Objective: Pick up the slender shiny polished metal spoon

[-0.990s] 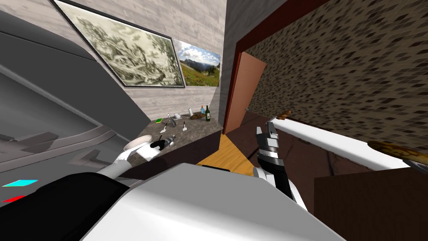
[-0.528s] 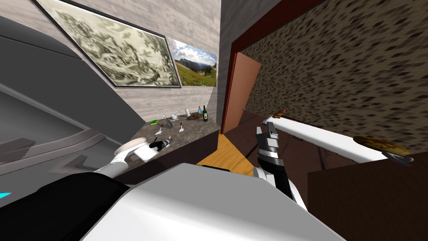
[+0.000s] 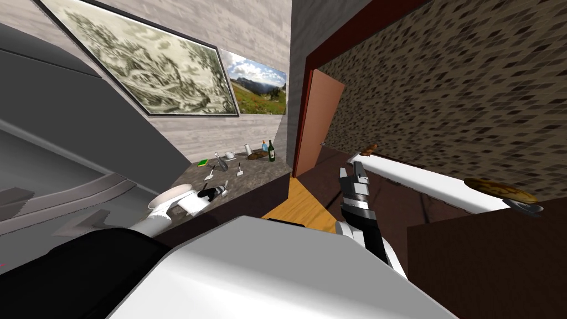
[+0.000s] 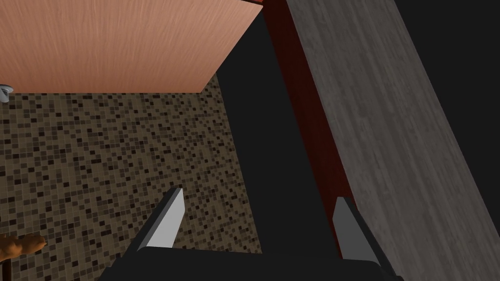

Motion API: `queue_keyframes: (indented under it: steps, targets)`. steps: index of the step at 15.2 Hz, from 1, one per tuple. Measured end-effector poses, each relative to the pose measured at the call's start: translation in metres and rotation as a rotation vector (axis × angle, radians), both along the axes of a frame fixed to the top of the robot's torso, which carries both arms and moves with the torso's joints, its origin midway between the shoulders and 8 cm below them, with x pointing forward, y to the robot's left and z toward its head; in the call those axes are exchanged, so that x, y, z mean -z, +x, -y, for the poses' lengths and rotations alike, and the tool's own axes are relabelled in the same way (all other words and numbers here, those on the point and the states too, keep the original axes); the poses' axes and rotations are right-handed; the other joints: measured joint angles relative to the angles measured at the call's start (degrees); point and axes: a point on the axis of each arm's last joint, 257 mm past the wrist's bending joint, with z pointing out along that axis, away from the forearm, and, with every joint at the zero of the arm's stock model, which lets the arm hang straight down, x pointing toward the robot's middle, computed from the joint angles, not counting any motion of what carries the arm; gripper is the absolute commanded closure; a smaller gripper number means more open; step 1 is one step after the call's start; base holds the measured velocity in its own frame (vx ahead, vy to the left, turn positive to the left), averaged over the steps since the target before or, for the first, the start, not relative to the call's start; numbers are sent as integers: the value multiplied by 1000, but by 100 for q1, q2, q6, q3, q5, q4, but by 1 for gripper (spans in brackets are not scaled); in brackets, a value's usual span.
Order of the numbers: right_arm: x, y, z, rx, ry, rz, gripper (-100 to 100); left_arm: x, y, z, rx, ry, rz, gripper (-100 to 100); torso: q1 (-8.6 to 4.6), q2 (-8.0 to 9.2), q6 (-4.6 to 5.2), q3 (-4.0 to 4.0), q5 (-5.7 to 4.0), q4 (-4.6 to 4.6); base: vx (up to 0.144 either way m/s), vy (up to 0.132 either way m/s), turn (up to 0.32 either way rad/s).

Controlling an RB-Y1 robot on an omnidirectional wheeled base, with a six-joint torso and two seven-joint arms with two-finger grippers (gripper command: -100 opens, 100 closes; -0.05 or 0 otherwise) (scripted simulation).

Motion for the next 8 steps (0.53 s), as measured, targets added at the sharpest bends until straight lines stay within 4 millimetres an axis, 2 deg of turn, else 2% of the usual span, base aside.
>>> queue_keyframes:
  steps: [4, 5, 6, 8]
  targets:
    - [0, 0, 0, 0, 0, 0, 0, -10, 5, 5, 14, 0, 3, 100, -22, 10, -1, 5, -5, 2, -26, -38, 63]
    - [0, 0, 0, 0, 0, 0, 0, -11, 6, 6, 14, 0, 2, -100, -19, 9, -1, 5, -5, 2, -42, 14, -108]
    - [0, 0, 0, 0, 0, 0, 0, -22, 13, 3, 24, 10, 19, -100, -7, 11, 5, 6, -6, 3, -68, 73, -239]
    - [0, 0, 0, 0, 0, 0, 0, -43, 31, 9, 67, 32, 51, -100, 34, 22, 7, 12, 4, 5, -74, 160, -229]
